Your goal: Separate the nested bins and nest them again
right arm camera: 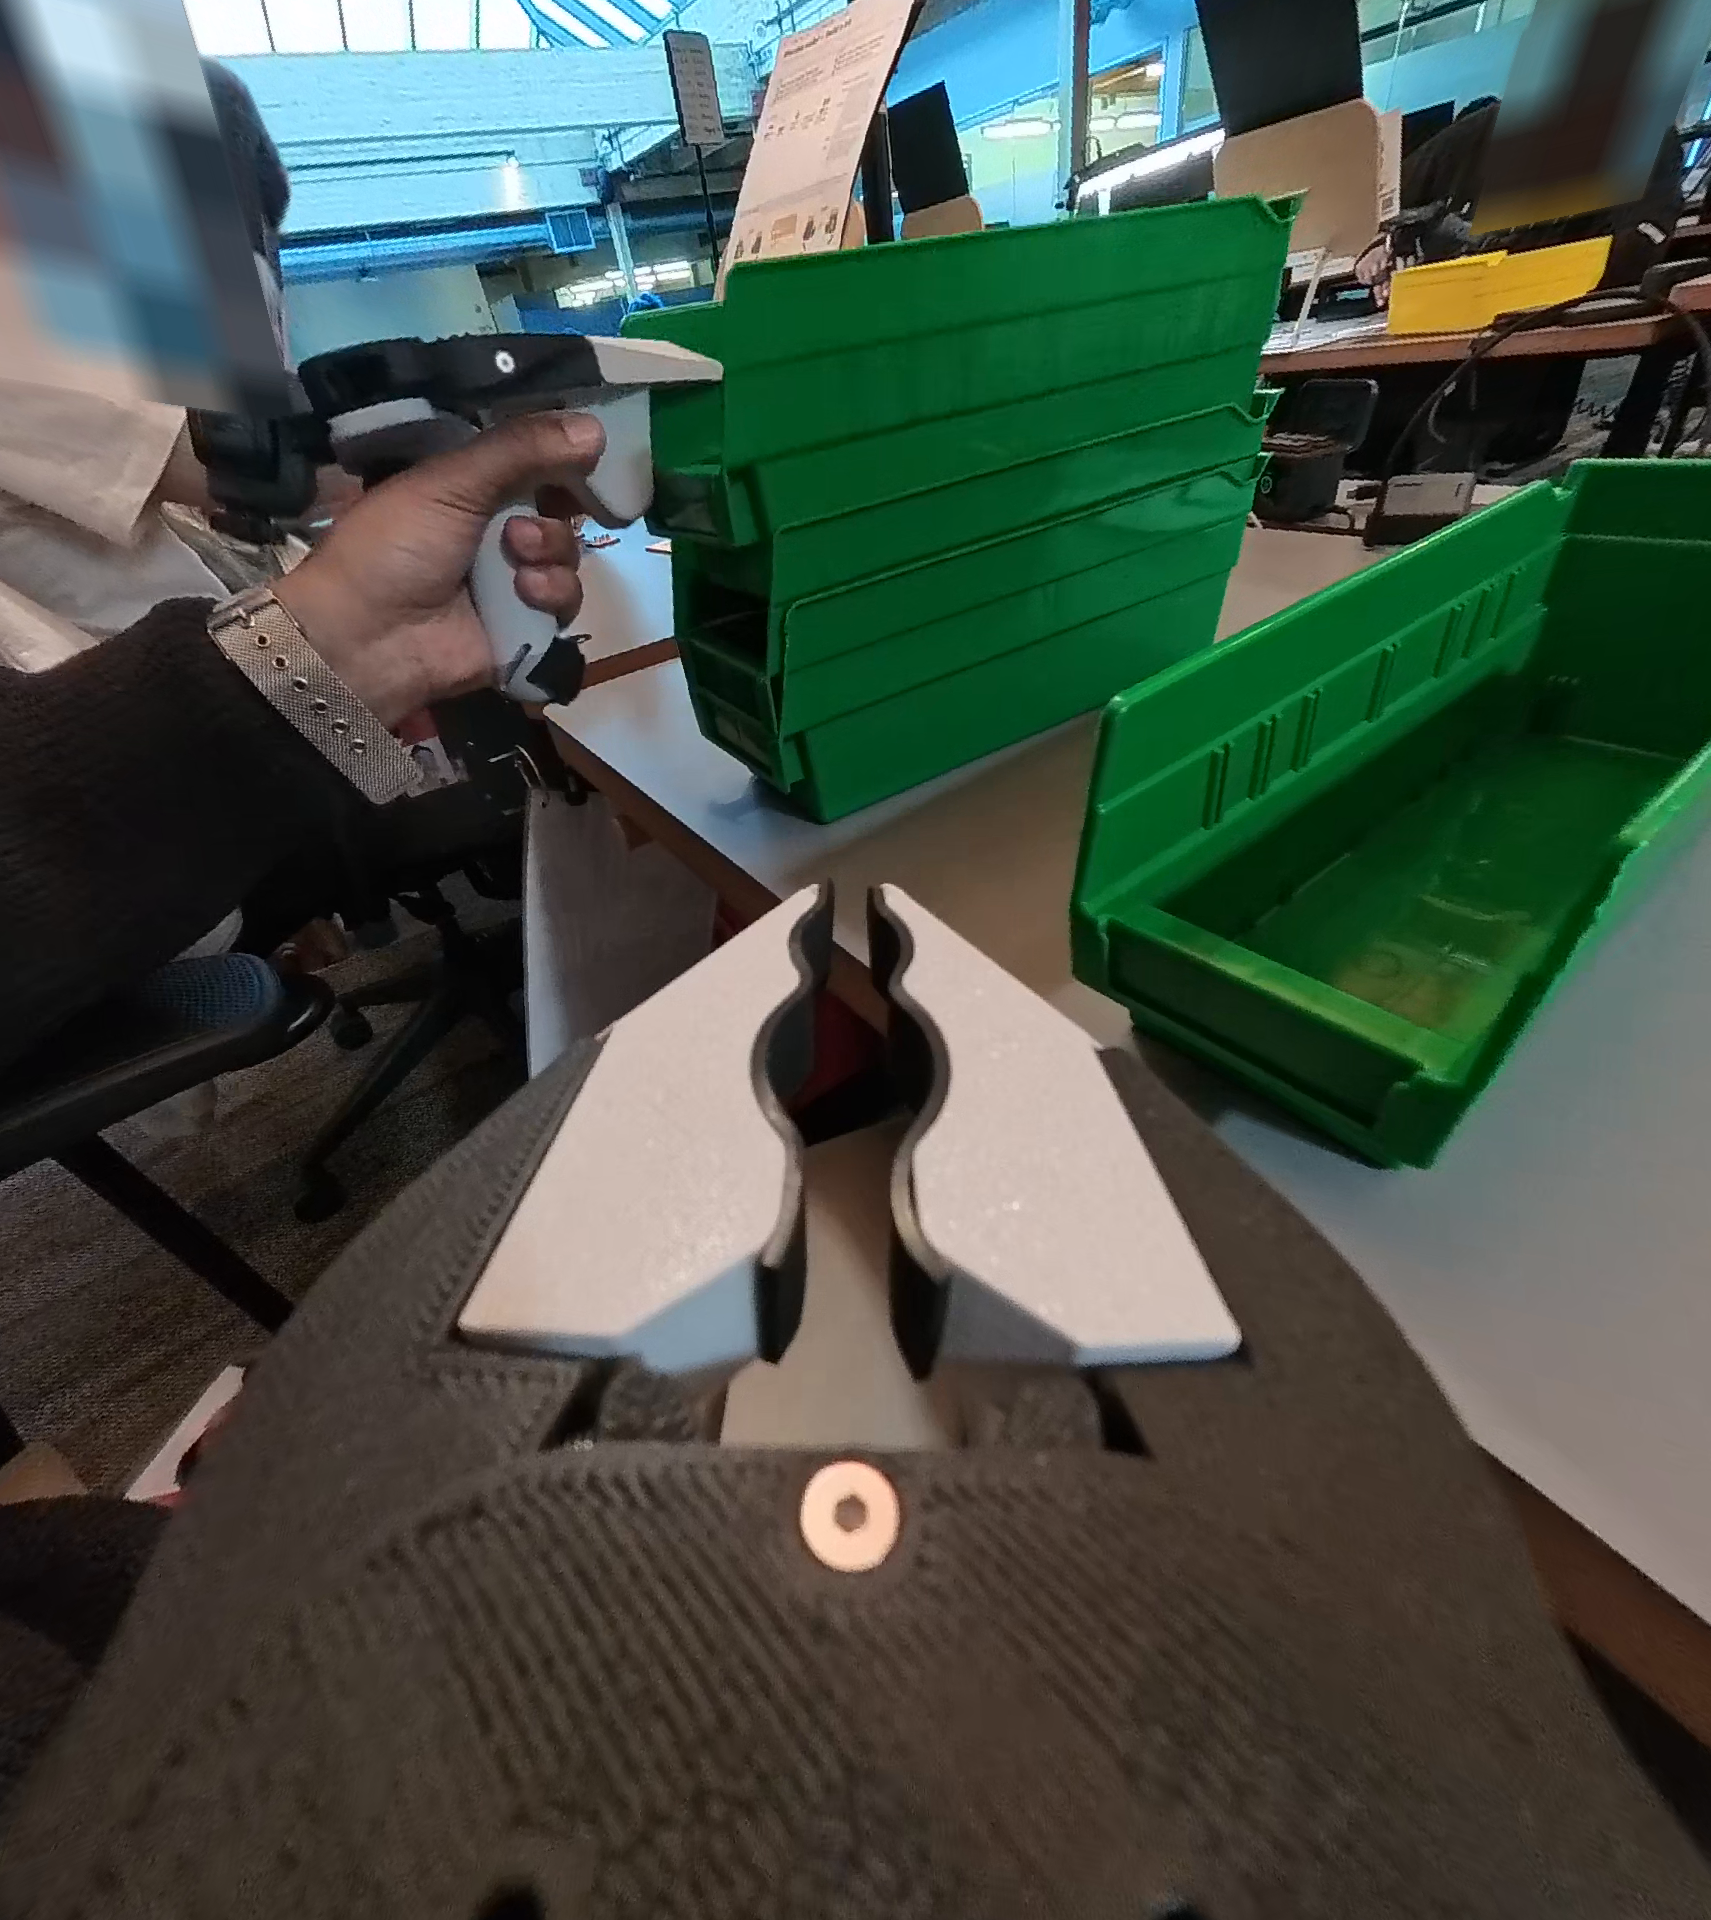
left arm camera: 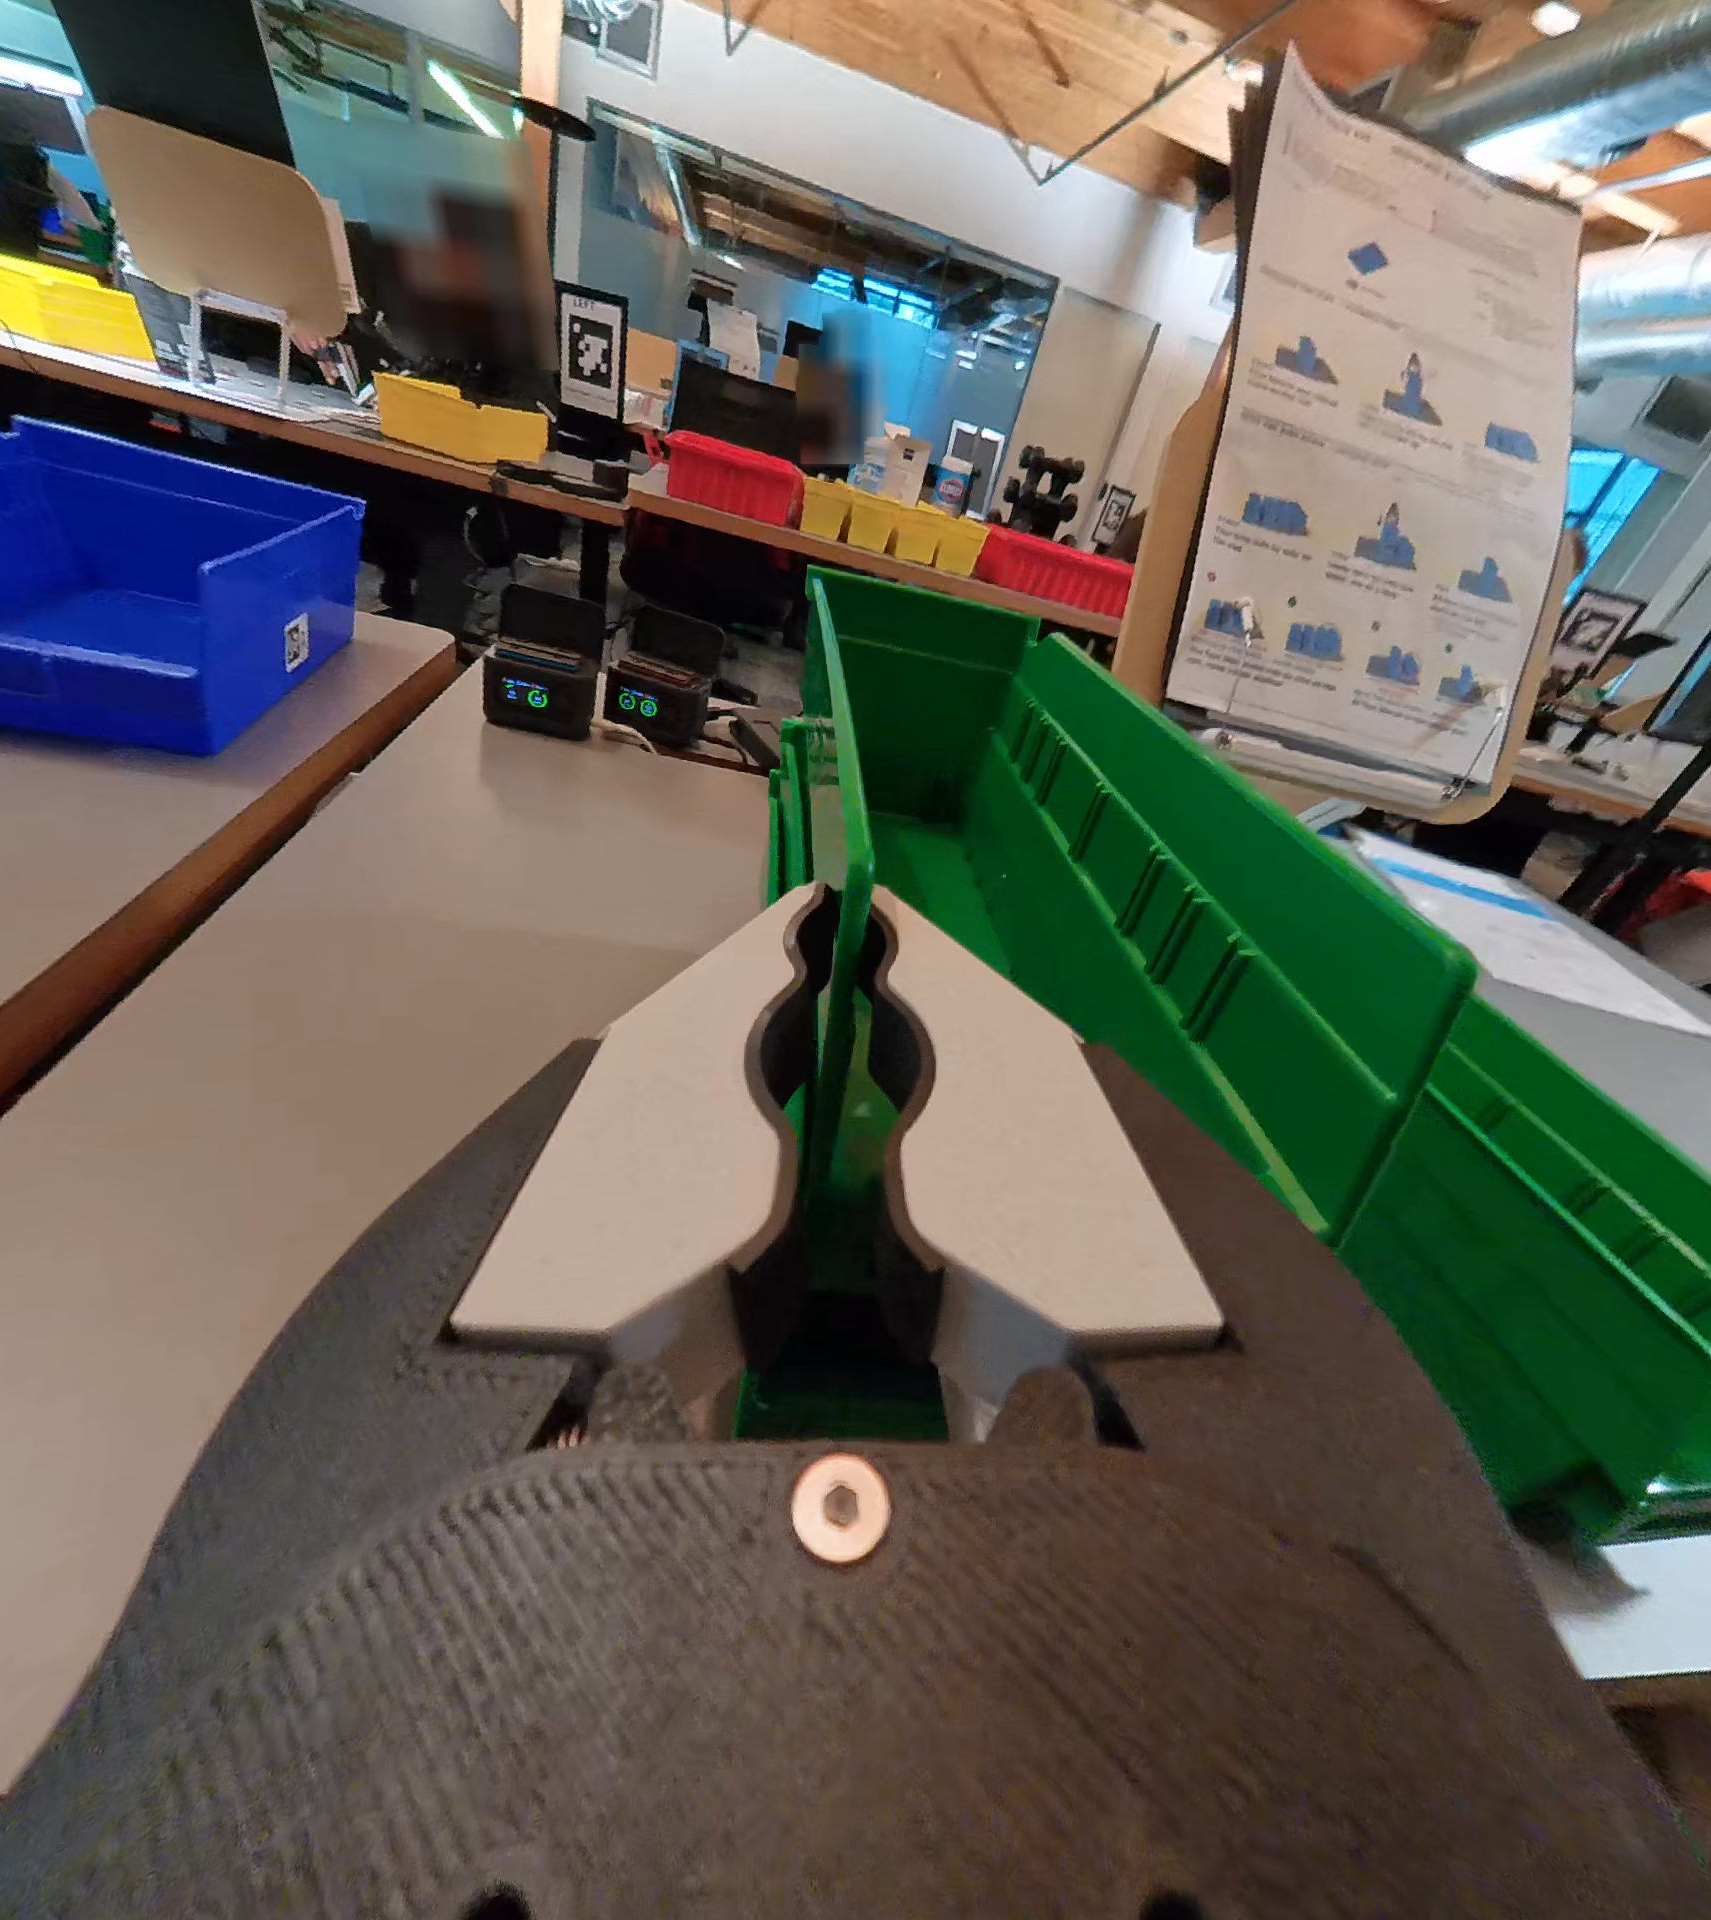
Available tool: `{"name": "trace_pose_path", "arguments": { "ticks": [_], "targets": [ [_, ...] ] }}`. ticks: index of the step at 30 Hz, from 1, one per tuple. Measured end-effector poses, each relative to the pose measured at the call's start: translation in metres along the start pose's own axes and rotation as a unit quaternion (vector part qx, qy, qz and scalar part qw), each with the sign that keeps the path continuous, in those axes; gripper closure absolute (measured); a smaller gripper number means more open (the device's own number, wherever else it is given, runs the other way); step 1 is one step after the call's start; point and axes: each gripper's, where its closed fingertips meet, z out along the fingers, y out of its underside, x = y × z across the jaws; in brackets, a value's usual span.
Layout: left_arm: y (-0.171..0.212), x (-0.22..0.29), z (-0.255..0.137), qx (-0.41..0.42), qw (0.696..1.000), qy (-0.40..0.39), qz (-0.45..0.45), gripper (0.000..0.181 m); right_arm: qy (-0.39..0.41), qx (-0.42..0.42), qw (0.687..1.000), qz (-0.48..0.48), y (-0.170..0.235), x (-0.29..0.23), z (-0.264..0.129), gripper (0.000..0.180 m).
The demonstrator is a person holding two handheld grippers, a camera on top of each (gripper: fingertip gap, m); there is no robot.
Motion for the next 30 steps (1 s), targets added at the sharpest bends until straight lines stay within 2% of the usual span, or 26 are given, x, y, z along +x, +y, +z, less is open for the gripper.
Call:
{"name": "trace_pose_path", "arguments": {
  "ticks": [23,28,29,30],
  "targets": [
    [0.019,-0.002,0.002,-0.032,0.997,-0.025,0.060,0.181,-0.003,-0.003,1.000,0.001,0.001,-0.001,0.000,0.175],
    [0.018,-0.003,0.001,-0.029,0.998,-0.027,0.046,0.181,-0.003,-0.004,1.000,0.000,0.002,-0.001,0.000,0.174],
    [0.016,-0.003,0.001,-0.020,0.998,-0.032,0.049,0.180,-0.003,-0.004,1.000,0.000,0.002,-0.001,0.000,0.174],
    [0.012,-0.004,0.000,-0.006,0.998,-0.039,0.057,0.171,-0.003,-0.005,1.000,0.000,0.002,-0.001,0.000,0.174]
  ]
}}
